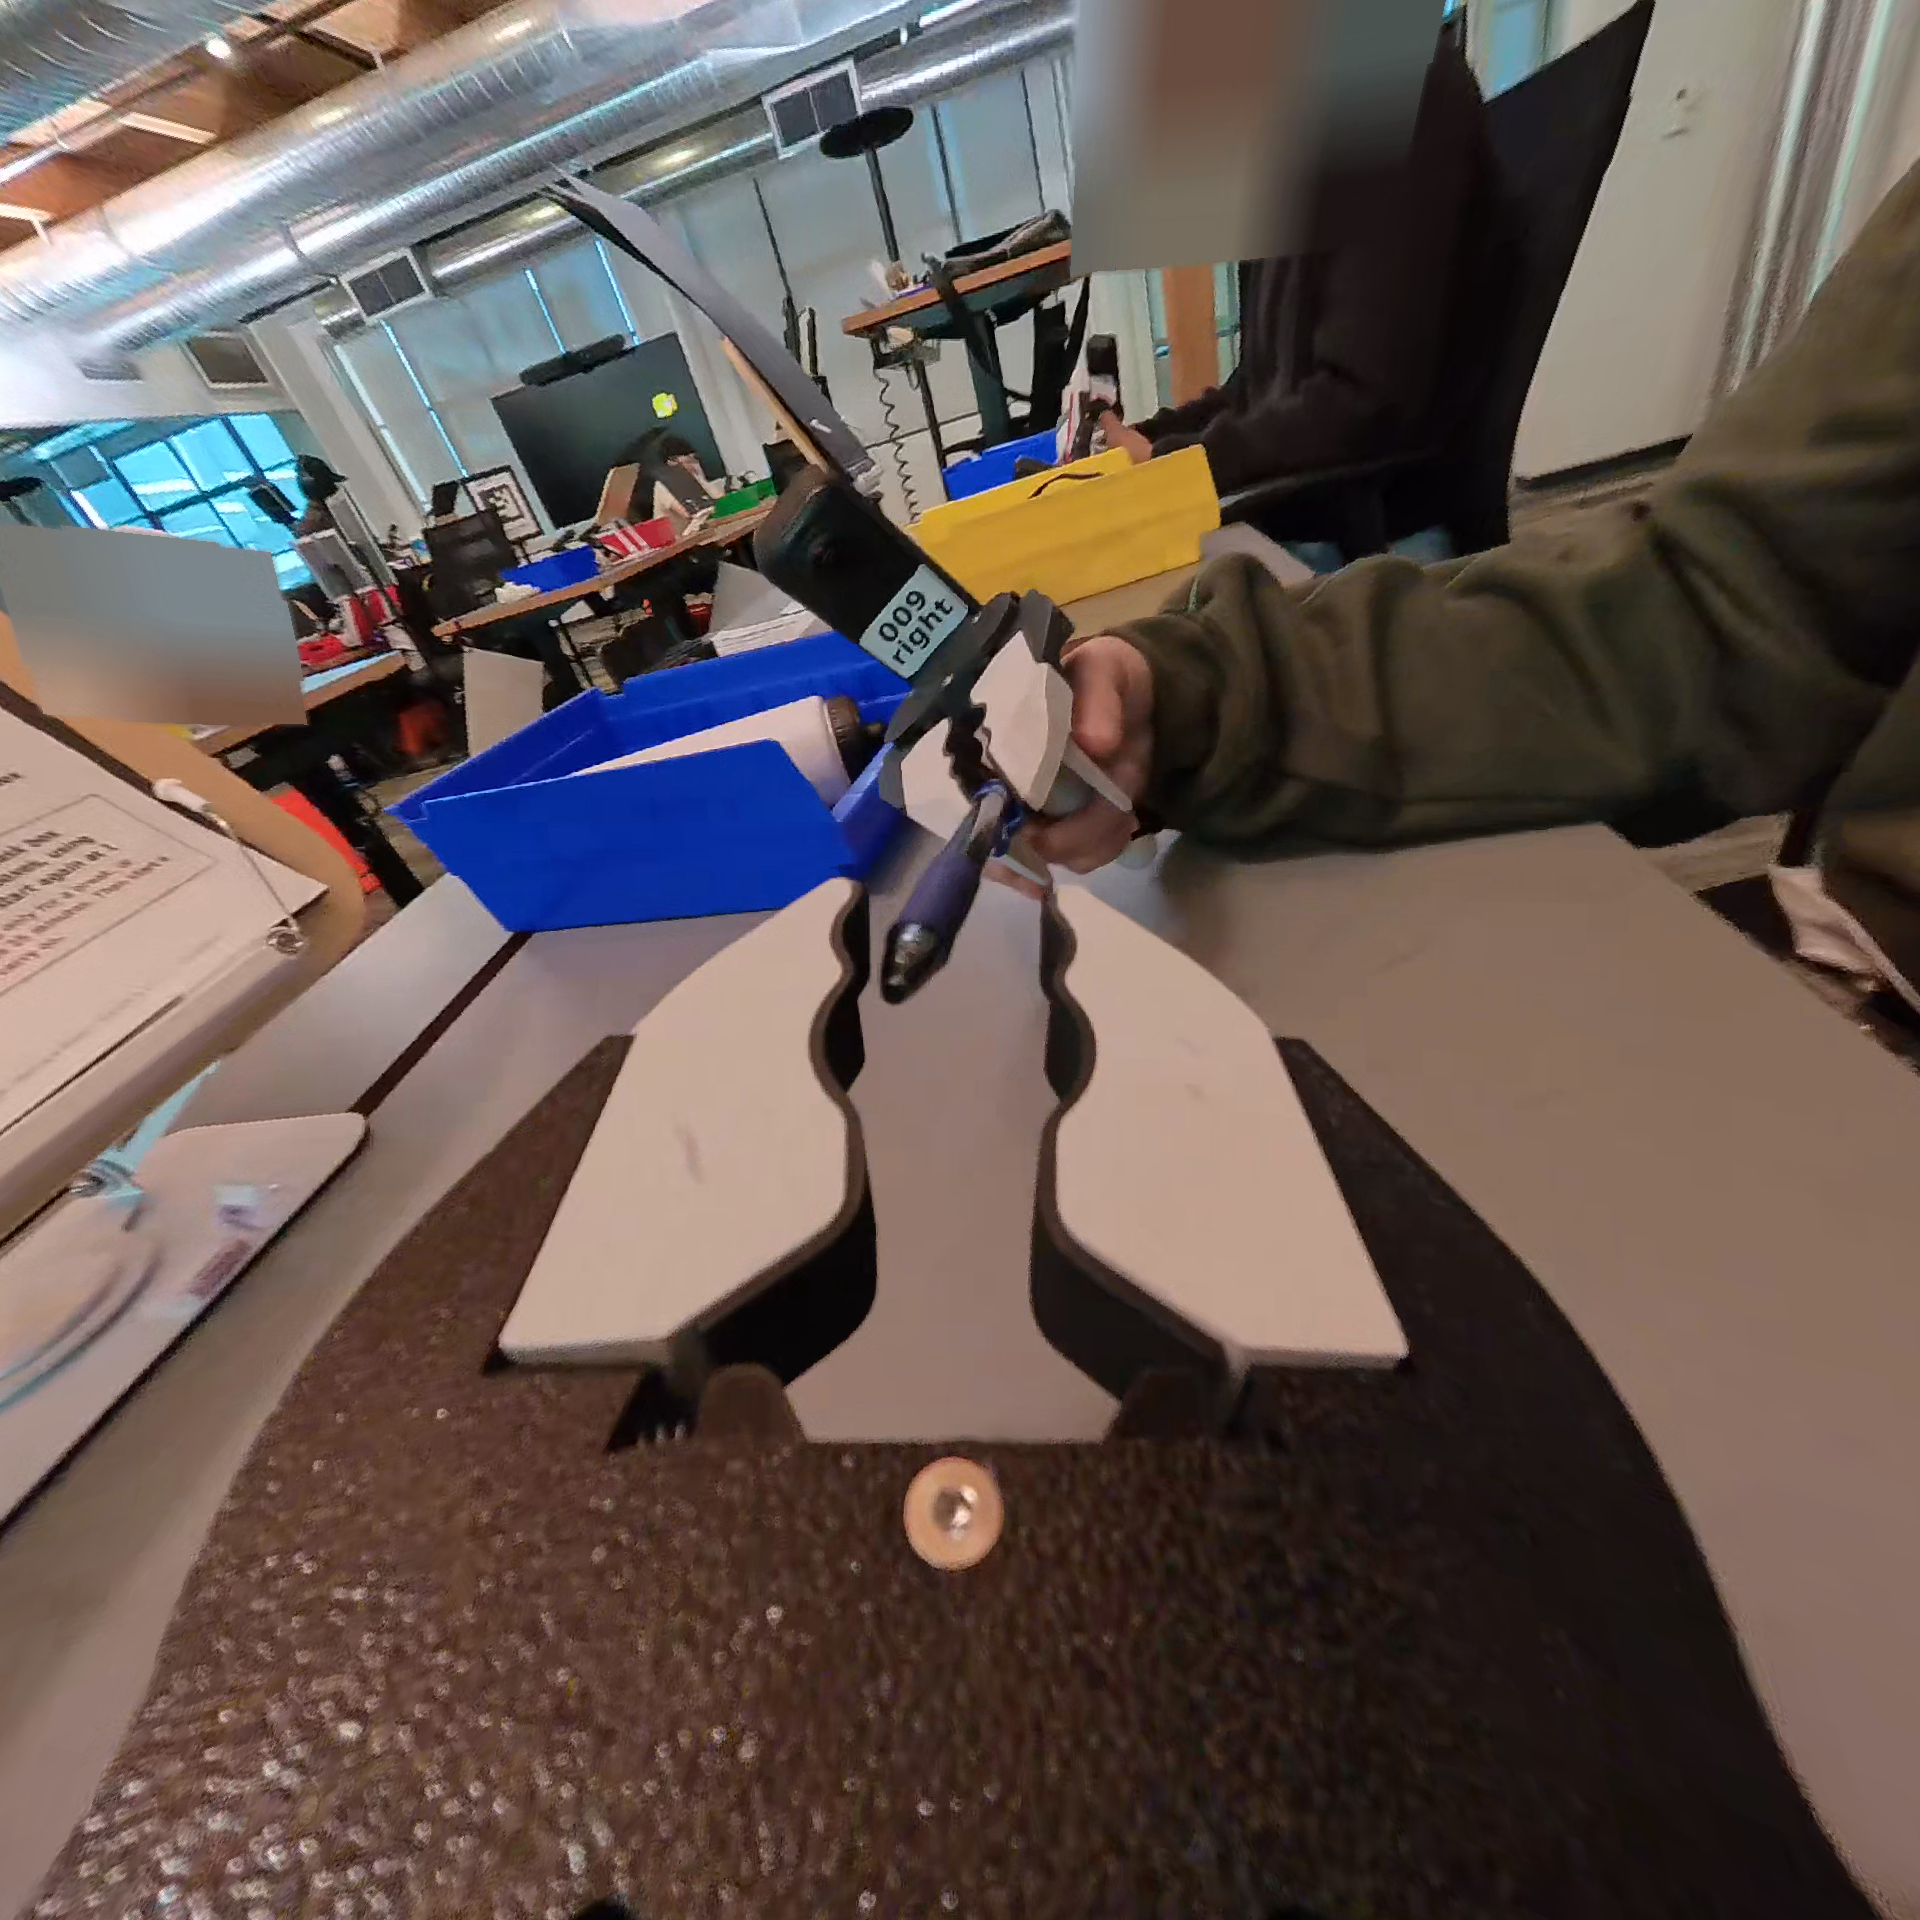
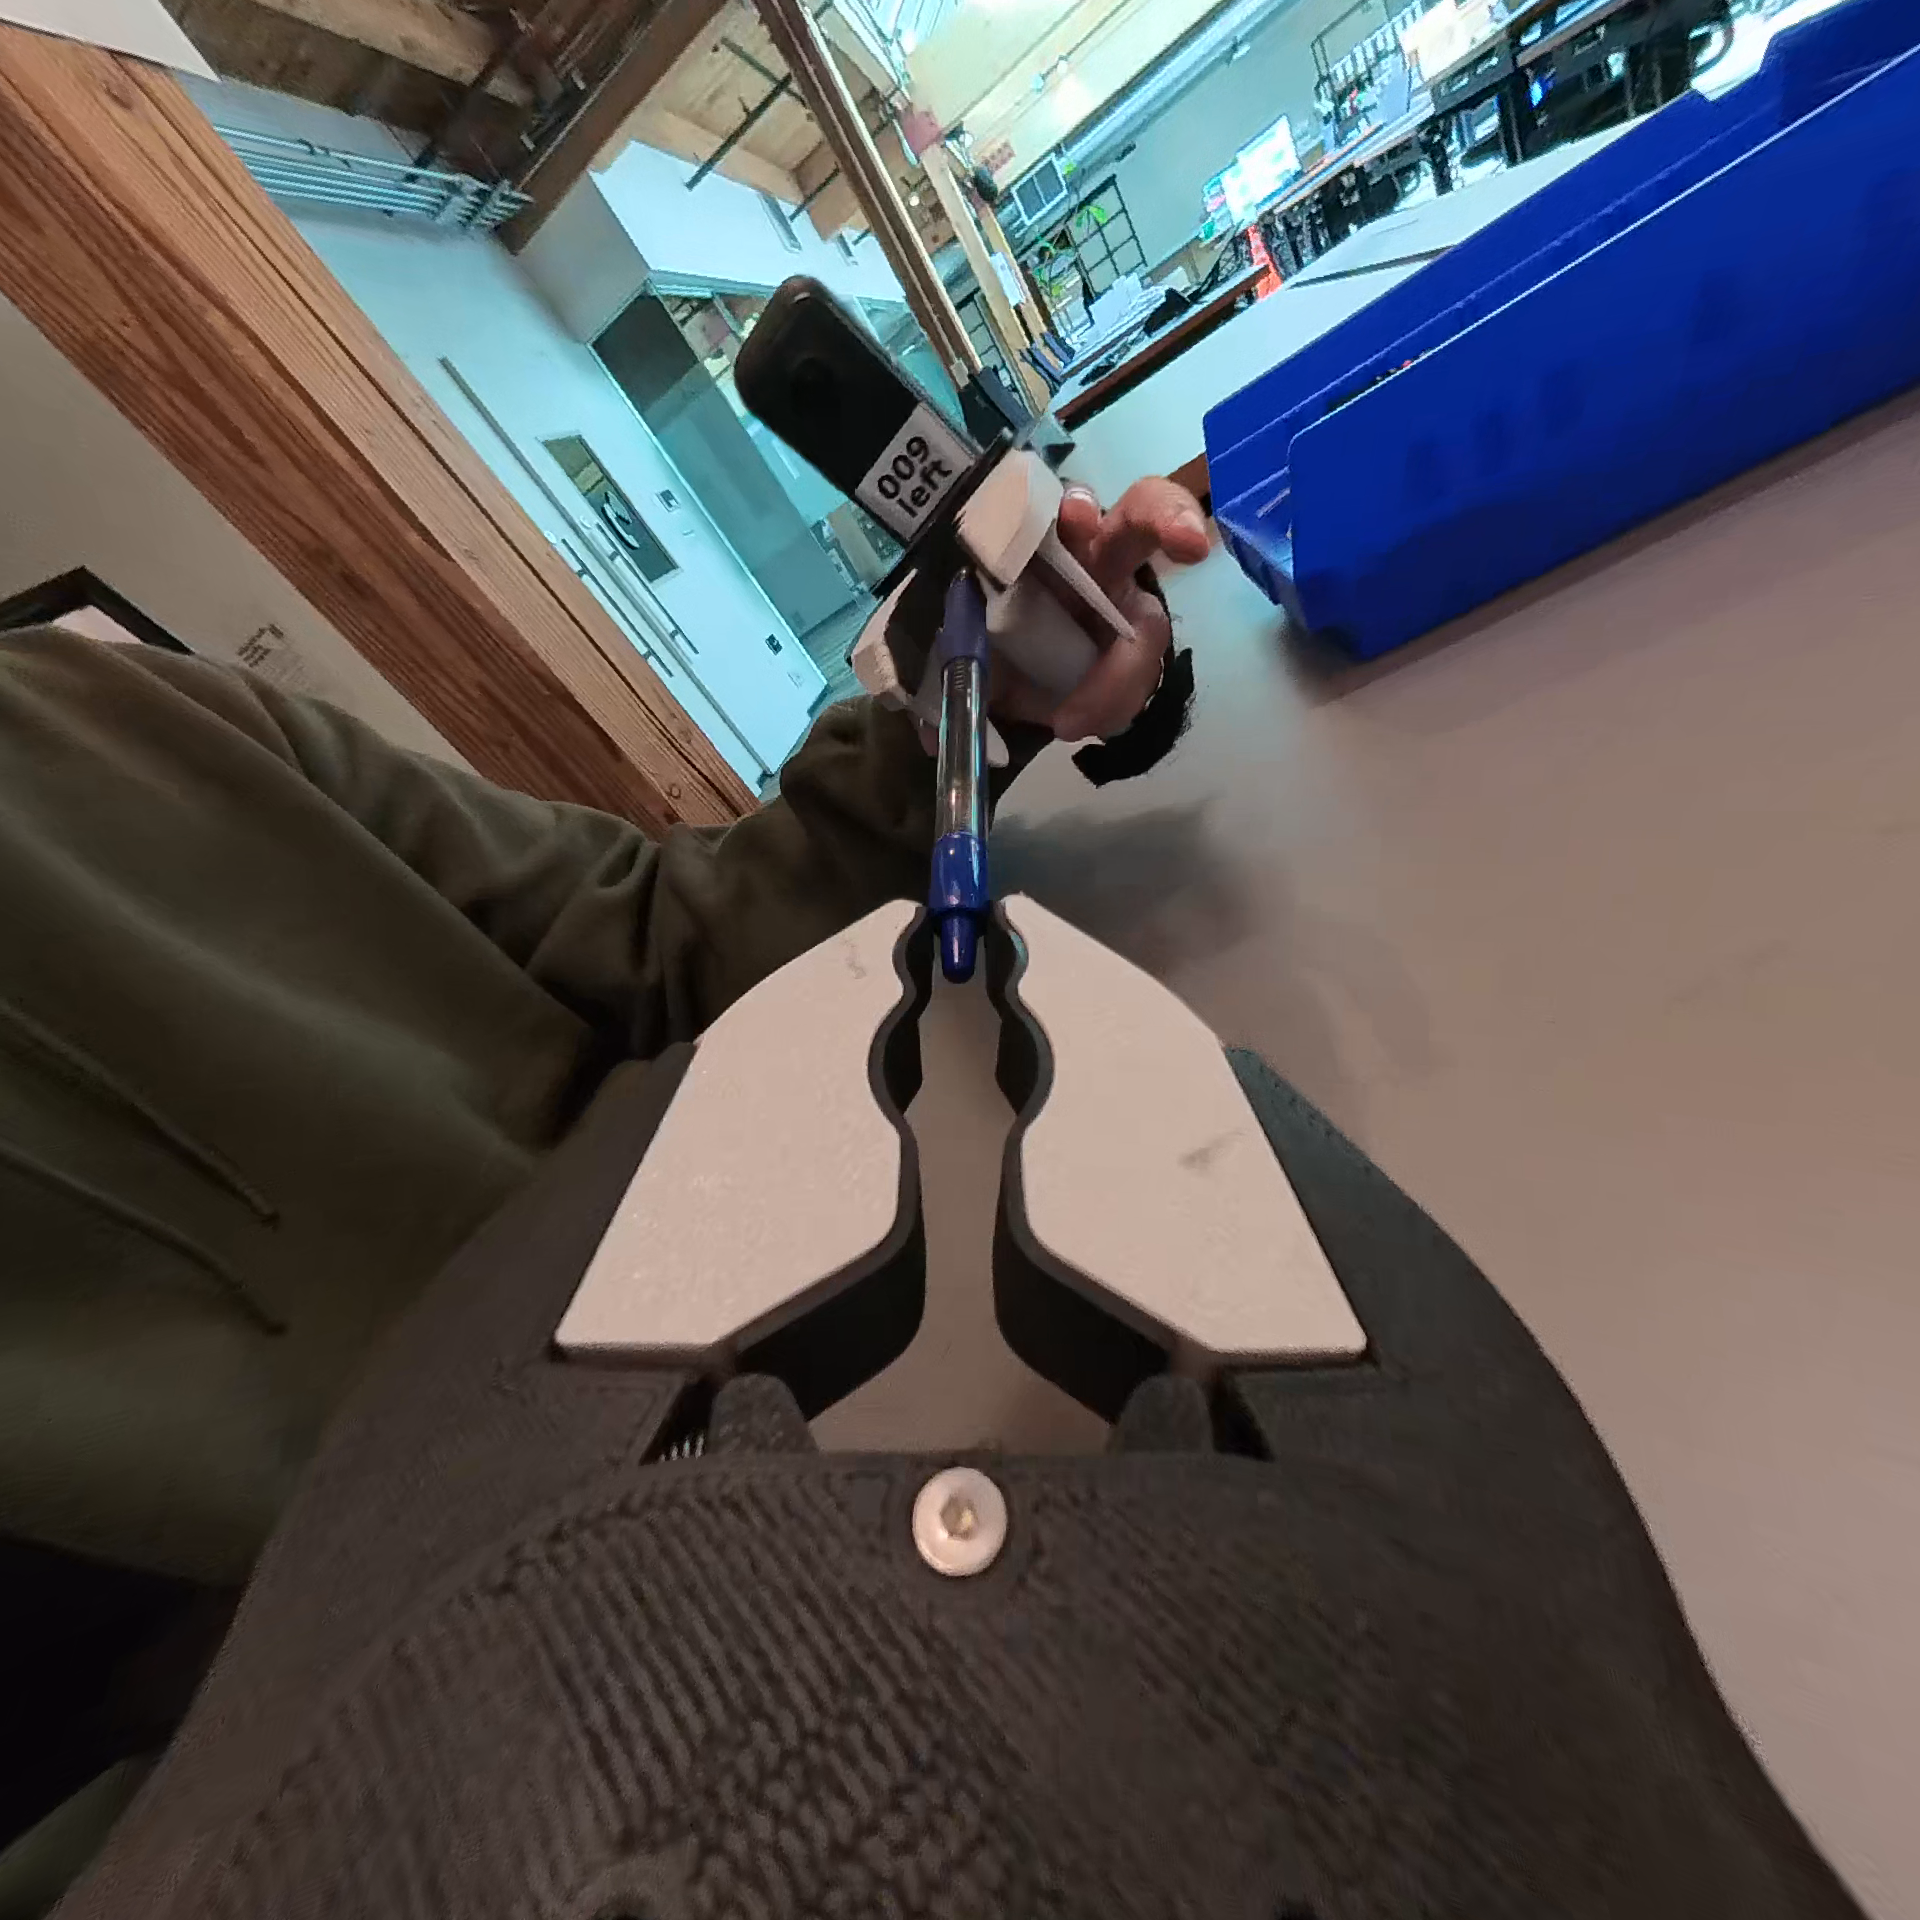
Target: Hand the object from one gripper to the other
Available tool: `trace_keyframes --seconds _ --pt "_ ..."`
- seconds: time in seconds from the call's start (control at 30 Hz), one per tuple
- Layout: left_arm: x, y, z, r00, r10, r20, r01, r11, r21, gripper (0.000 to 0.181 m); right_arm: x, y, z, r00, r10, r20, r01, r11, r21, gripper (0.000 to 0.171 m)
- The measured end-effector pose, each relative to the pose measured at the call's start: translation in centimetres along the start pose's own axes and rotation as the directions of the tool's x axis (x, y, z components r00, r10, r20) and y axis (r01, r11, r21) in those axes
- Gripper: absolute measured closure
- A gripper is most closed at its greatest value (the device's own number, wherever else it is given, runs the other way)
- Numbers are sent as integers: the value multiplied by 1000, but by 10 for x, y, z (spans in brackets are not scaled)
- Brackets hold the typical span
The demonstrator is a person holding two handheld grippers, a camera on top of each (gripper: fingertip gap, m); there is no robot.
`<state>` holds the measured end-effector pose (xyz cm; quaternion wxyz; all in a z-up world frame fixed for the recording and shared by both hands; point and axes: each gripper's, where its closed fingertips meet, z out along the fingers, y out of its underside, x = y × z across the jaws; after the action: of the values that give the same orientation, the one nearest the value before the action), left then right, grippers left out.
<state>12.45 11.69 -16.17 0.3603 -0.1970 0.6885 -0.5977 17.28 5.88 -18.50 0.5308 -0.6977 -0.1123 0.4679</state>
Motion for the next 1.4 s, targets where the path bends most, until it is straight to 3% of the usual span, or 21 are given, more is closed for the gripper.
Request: trace_keyframes --seconds 0.27,0.33,0.4,0.47,0.6,0.83,0.97,1.03,1.13,1.27,1.4 --pt "-5 12 1 997 73 34 -69 991 -112 168 3 0 -1 1000 31 5 -31 999 14 162" --pt "-10 11 3 997 39 65 -31 993 -114 169 7 -12 -4 998 -37 -41 41 996 85 161" --pt "-21 4 3 991 -66 120 75 995 -65 171 11 -27 -10 969 -192 -157 216 964 155 144" --pt "-25 -4 1 966 -238 97 238 971 14 171 9 -36 -13 861 -414 -295 467 874 137 127" --pt "-30 -3 -2 858 -513 -3 512 855 85 171 -1 -45 -10 517 -725 -456 813 582 -5 128" --pt "-23 13 -1 691 -715 -107 720 694 15 170 12 -45 -8 242 -817 -523 879 413 -239 121" --pt "-18 17 2 650 -749 -128 753 658 -25 170 12 -38 -2 141 -875 -463 886 320 -336 135" --pt "-17 17 2 641 -755 -139 759 650 -31 170 12 -37 0 100 -891 -443 887 282 -366 150" --pt "-18 17 1 643 -753 -139 759 651 -18 170 14 -32 2 102 -908 -406 875 276 -398 155" --pt "-29 10 -2 705 -701 -102 709 701 83 170 19 -23 7 252 -888 -384 833 401 -381 159" --pt "-29 10 -4 865 -502 12 500 863 77 151 11 -25 8 455 -803 -385 787 565 -249 160"
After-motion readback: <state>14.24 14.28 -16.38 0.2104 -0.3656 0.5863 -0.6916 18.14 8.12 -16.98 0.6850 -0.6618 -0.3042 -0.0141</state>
